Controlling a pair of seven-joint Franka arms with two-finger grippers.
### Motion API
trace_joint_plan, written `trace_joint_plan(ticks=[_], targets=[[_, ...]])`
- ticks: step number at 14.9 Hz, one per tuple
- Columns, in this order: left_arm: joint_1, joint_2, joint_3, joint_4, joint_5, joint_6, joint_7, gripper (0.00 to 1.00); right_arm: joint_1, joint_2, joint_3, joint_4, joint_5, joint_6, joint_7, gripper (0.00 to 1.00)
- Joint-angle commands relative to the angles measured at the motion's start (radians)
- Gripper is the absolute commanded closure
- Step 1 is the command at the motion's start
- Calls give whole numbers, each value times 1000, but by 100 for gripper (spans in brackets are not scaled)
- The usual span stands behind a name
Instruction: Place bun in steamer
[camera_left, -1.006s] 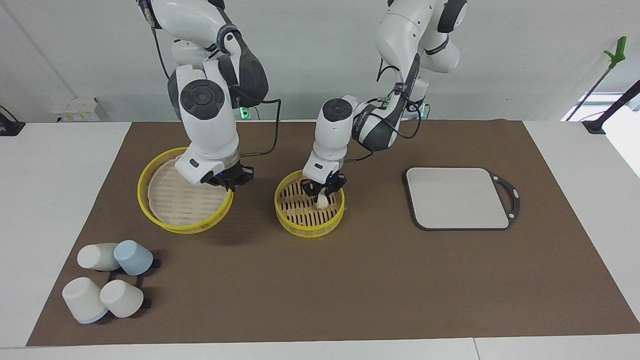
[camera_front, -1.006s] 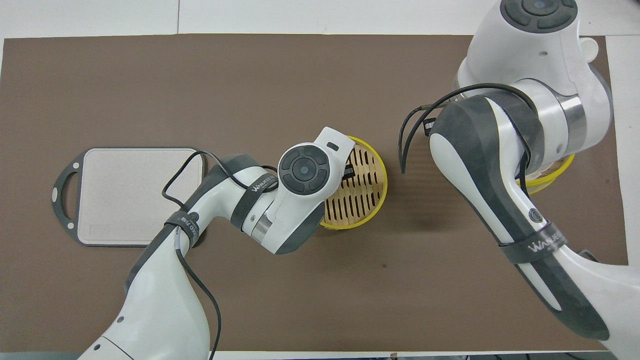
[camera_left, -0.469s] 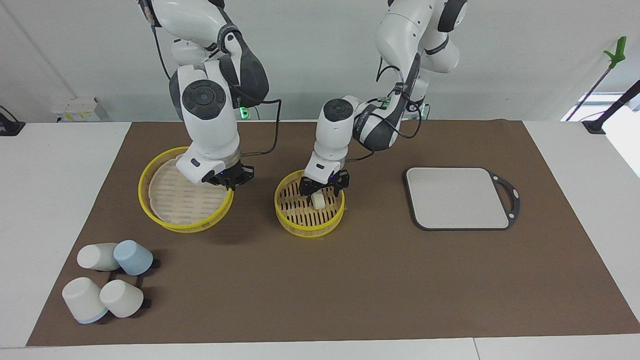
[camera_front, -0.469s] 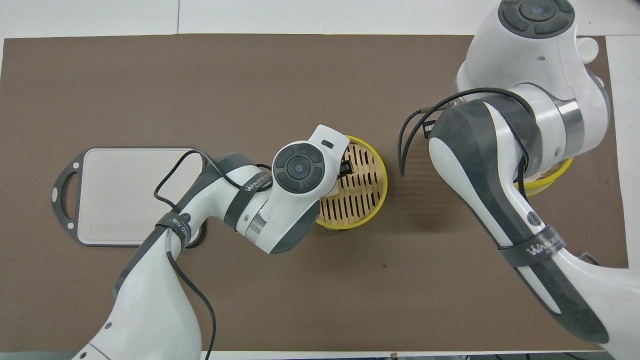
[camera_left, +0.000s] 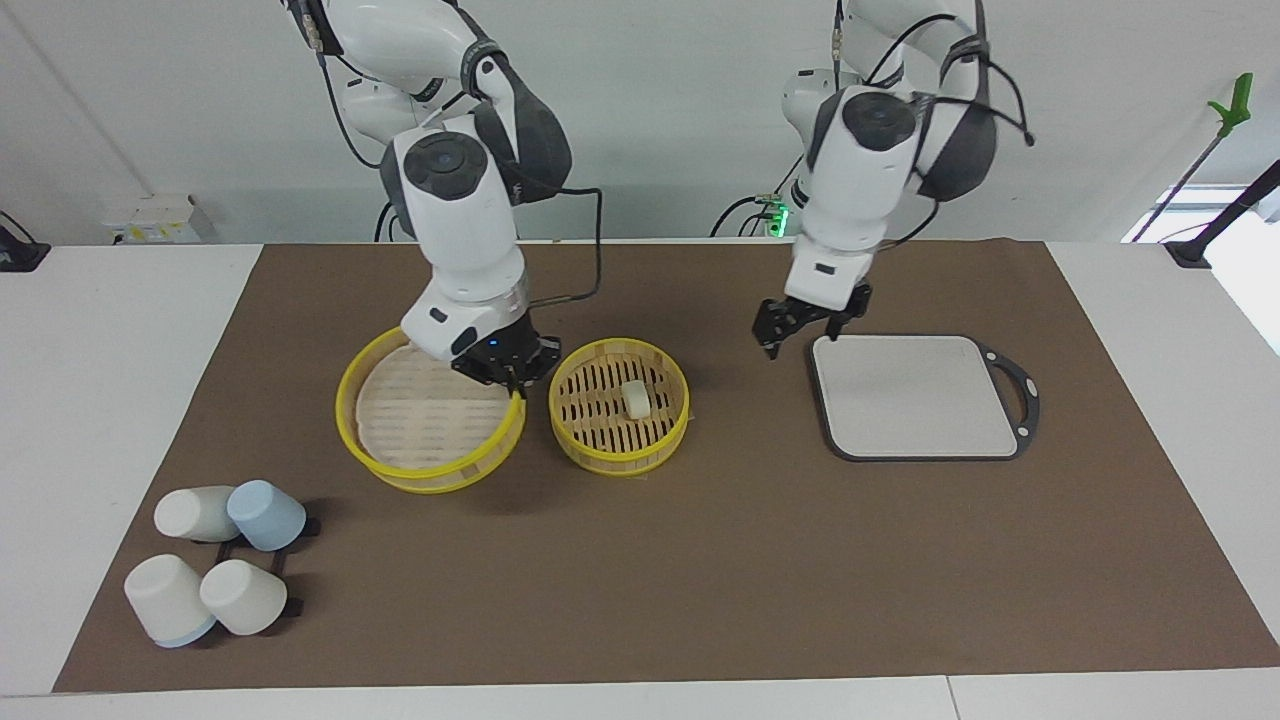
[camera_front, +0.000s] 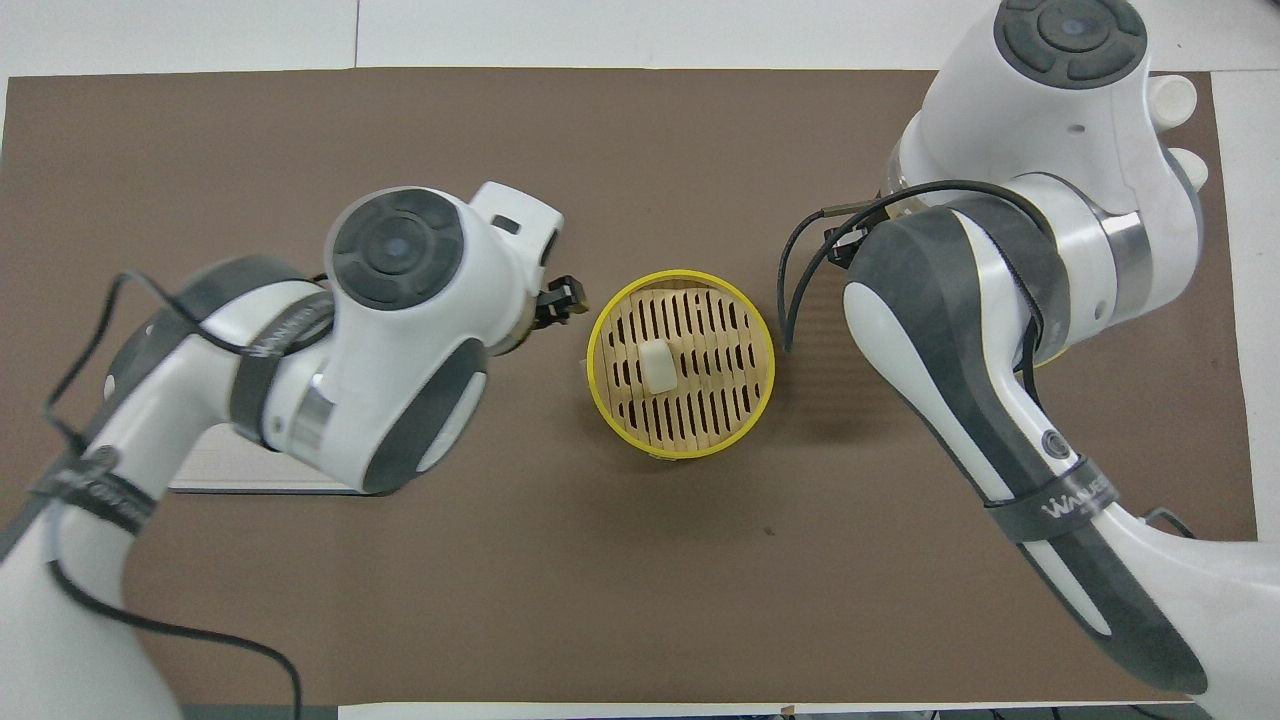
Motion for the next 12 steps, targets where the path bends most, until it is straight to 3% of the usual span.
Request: trace_joint_plan(ticks=[1, 4, 7, 12], targets=[[118, -61, -13, -19, 8, -67, 189, 0, 117, 27, -8, 5, -1, 60, 130, 100], [200, -83, -11, -3, 5, -114, 340, 0, 252, 157, -11, 138, -91, 59, 352, 100], [270, -89, -11, 13, 5, -145, 492, 0, 251, 167, -8, 96, -142, 85, 386, 100], [277, -89, -3, 45, -1, -192, 498, 0, 256, 141, -6, -1, -136, 166, 394, 100]])
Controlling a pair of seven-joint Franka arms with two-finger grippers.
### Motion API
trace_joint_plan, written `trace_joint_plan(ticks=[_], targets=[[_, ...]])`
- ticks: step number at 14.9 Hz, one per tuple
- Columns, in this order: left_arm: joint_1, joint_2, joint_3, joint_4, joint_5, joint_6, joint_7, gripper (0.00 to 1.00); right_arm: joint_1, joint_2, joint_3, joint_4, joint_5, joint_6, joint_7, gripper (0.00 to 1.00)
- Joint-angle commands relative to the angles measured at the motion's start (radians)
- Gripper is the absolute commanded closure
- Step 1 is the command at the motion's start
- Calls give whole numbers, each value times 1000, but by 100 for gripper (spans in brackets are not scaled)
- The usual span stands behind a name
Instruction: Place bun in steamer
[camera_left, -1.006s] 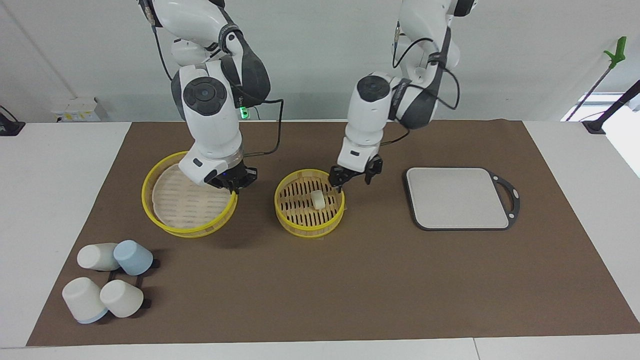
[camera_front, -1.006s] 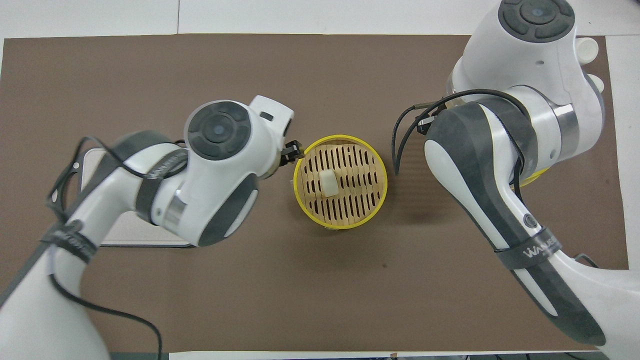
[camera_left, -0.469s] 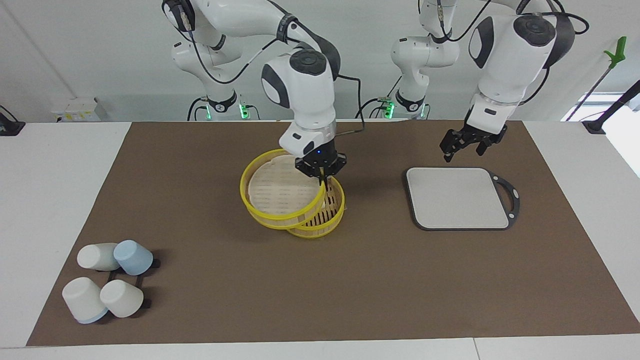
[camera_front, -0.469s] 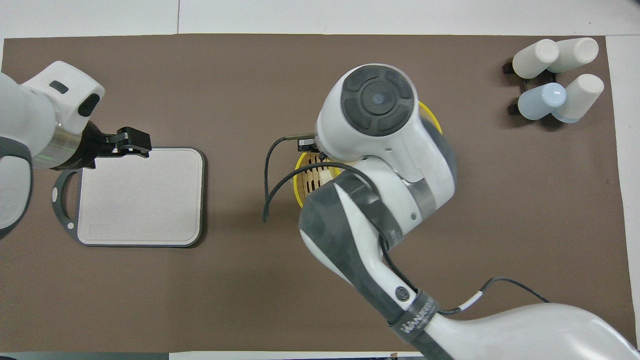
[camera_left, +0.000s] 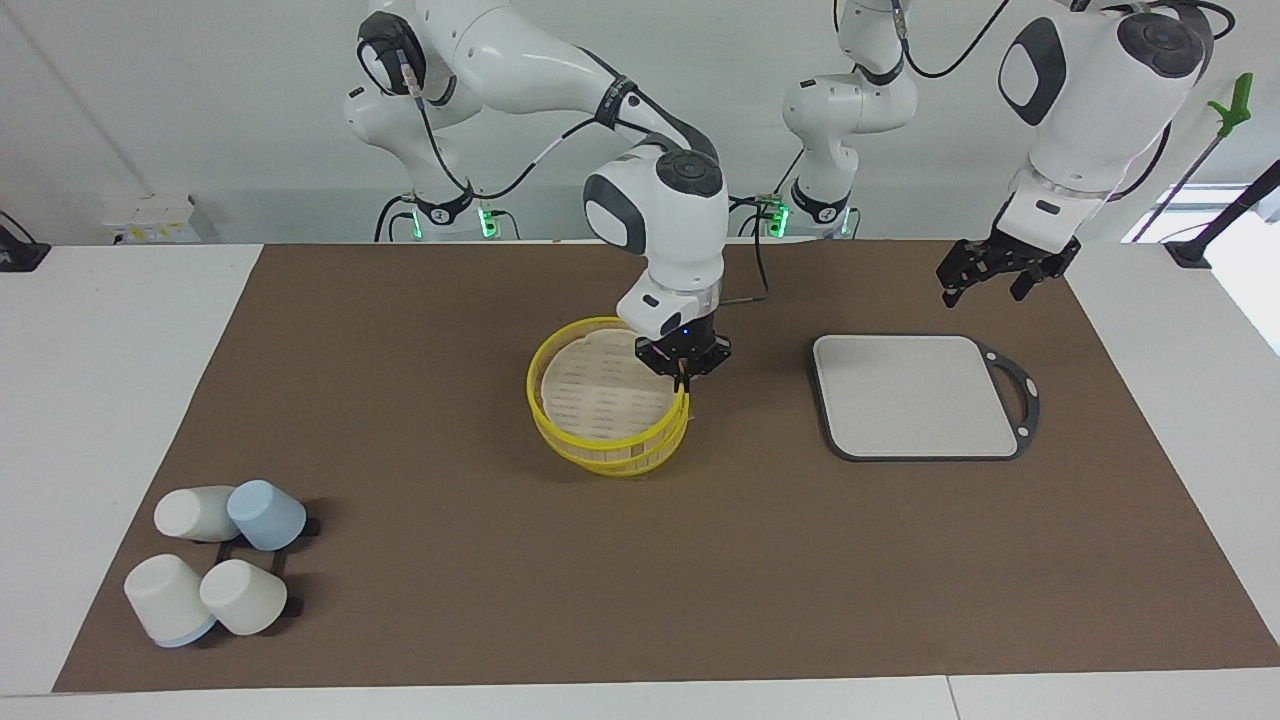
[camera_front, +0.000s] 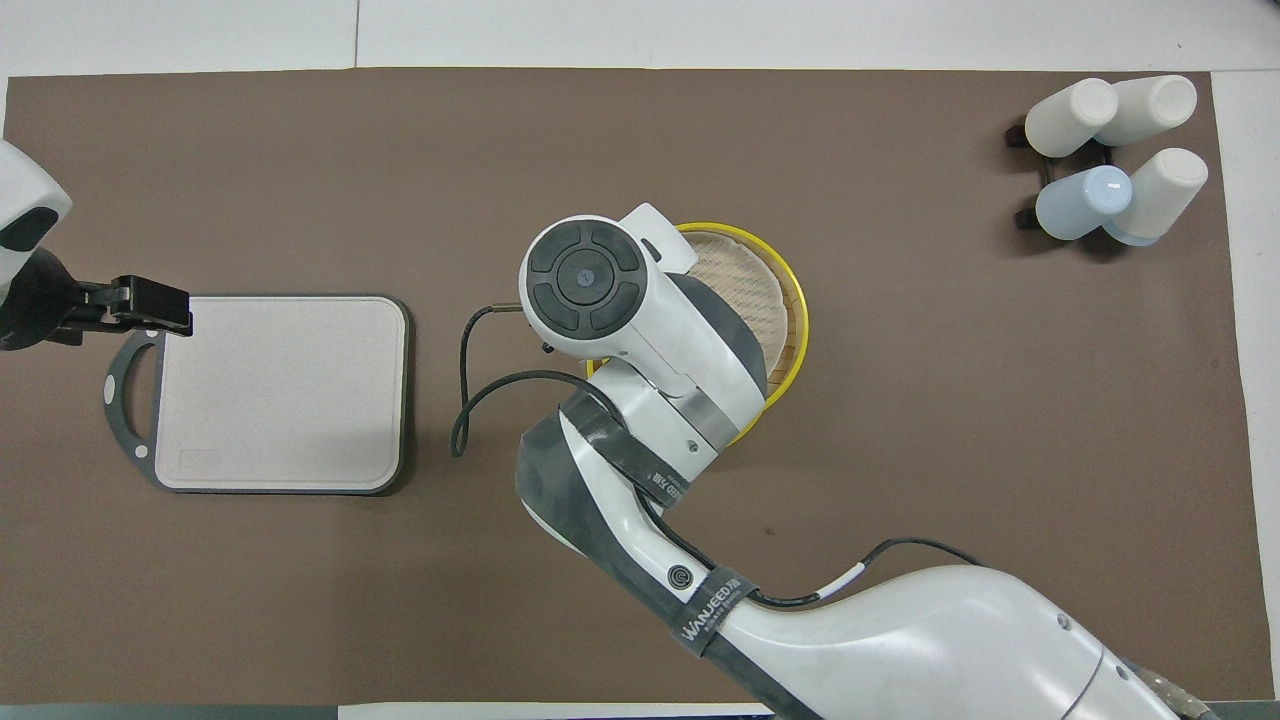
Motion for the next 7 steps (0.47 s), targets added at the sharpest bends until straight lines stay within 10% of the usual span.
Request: trace_joint_plan(ticks=[1, 7], targets=[[-10, -6, 16, 32, -1, -55, 14, 0, -7, -34, 6, -45, -11, 24, 13, 100], [-131, 29, 152, 122, -62, -118, 14, 0, -1, -37, 6, -63, 38, 74, 53, 100]])
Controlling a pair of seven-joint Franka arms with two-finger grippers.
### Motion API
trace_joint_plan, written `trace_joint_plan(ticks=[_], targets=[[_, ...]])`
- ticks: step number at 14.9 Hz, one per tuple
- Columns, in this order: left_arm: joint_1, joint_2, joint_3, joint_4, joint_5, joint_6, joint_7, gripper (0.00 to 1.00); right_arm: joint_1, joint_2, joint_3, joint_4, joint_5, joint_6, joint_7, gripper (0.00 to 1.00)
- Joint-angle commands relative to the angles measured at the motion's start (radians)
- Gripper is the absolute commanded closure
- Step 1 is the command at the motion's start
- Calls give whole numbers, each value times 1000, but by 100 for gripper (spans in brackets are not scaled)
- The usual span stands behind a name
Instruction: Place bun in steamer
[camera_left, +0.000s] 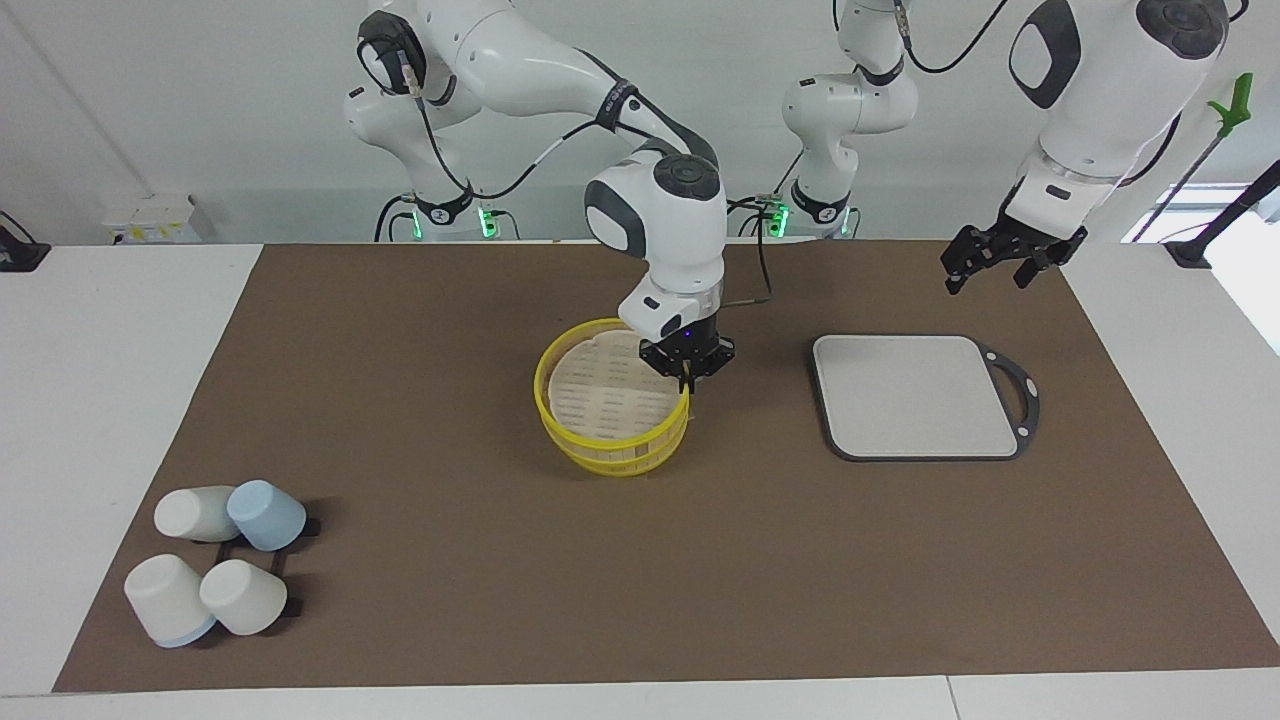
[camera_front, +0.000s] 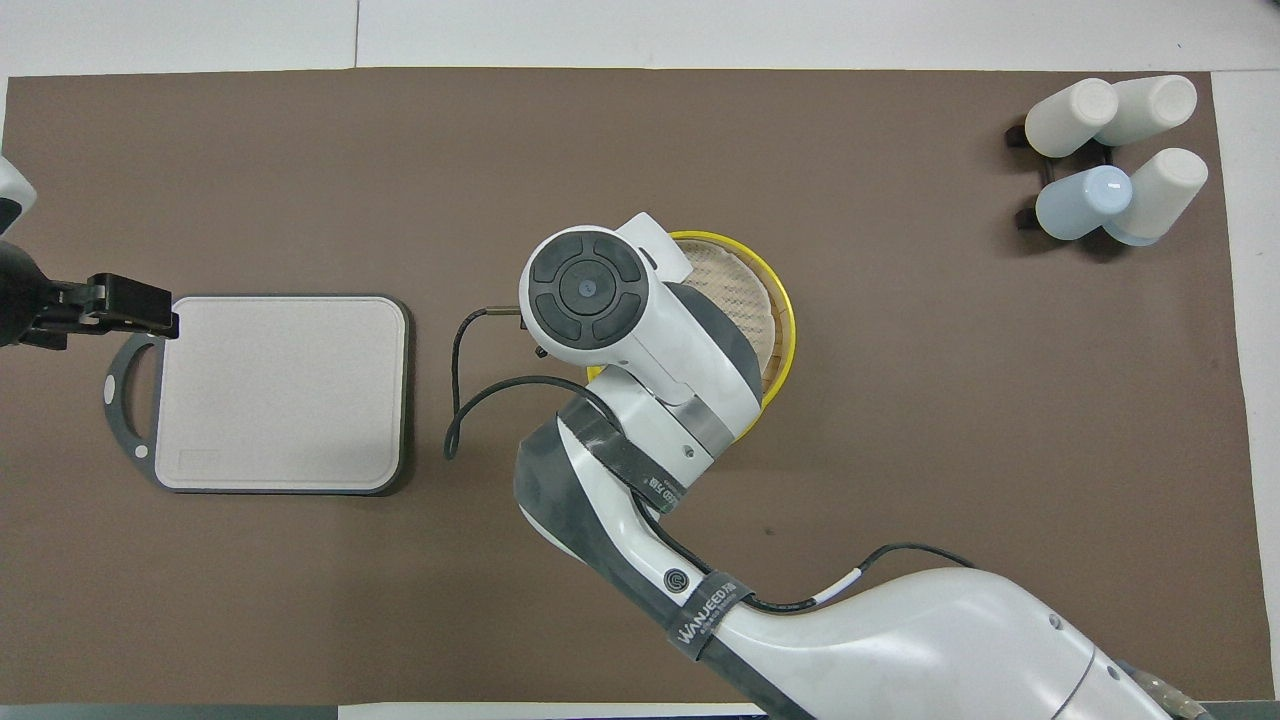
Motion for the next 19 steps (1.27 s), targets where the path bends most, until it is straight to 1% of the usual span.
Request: trace_joint_plan(ticks=[1, 4, 10, 15, 19], targets=[[-69, 25, 72, 61, -26, -46, 13, 0, -2, -34, 3, -57, 16, 34, 24, 100], [-70, 22, 74, 55, -36, -41, 16, 0, 1, -36, 3, -80, 16, 52, 29, 100], [-71, 25, 74, 57, -33, -38, 16, 0, 10, -46, 3, -106, 16, 50, 32, 100], [-71, 57, 76, 68, -27, -41, 18, 0, 13, -56, 3, -126, 16, 53, 55, 100], [-59, 31, 69, 68, -26, -40, 30, 0, 14, -60, 3, -133, 16, 58, 56, 100]])
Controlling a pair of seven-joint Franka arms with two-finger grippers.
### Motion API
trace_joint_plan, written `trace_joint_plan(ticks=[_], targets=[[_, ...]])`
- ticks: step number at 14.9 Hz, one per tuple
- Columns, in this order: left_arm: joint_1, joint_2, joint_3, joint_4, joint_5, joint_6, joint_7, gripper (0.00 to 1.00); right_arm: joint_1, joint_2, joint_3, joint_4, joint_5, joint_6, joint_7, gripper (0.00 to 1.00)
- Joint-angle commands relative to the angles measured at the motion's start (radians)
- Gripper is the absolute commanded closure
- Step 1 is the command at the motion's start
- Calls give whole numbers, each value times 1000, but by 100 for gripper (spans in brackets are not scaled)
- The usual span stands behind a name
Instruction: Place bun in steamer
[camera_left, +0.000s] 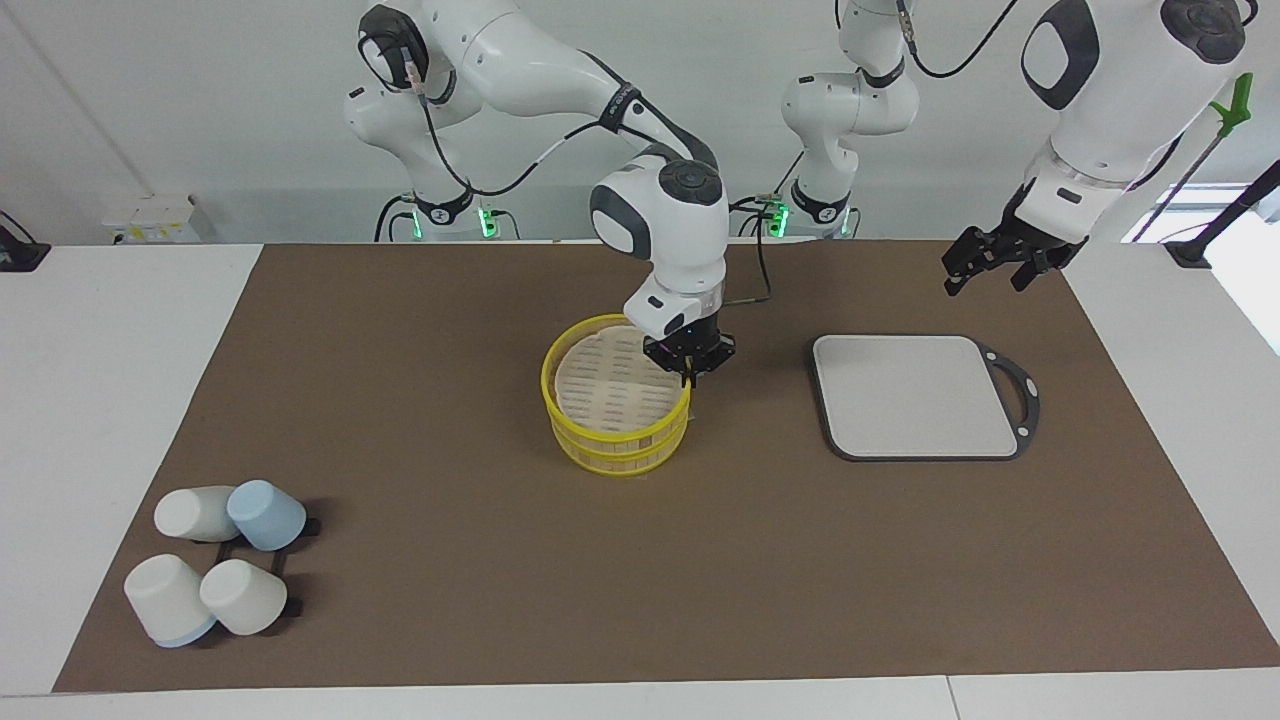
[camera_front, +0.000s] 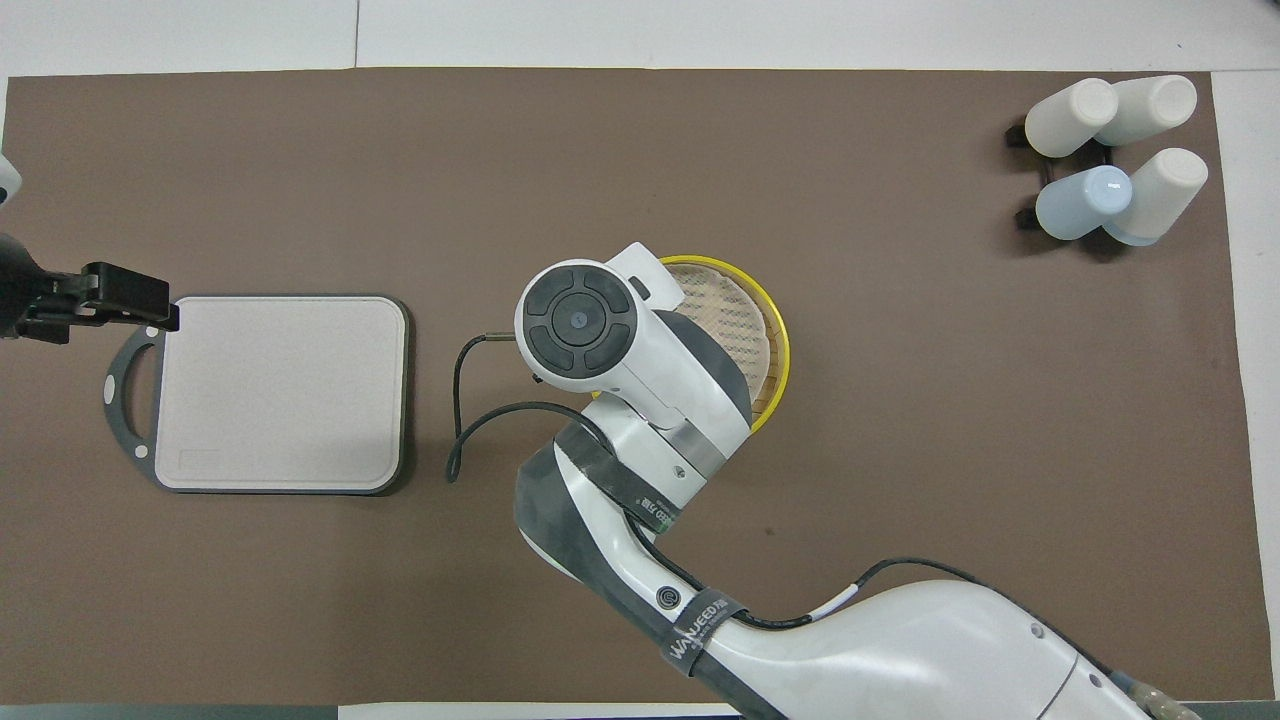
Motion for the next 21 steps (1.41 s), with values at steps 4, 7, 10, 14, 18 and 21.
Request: trace_joint_plan(ticks=[4, 7, 10, 14, 18, 21], targets=[[-2, -7, 14, 29, -2, -29, 34, 0, 0, -48, 1, -99, 11, 91, 50, 65], [-2, -9, 14, 28, -2, -26, 36, 0, 1, -49, 1, -97, 7, 81, 52, 24], [-3, -12, 12, 26, -2, -26, 36, 0, 0, -49, 0, -47, -21, 23, 49, 0], [-5, -13, 12, 26, -1, -29, 34, 0, -118, -138, -2, 13, -35, -77, 26, 0], [-3, -13, 12, 26, -1, -33, 36, 0, -265, -281, -2, 7, -26, -323, -166, 0], [-2, -13, 12, 26, -1, -32, 36, 0, -397, -393, -2, 2, 12, -506, -392, 0]])
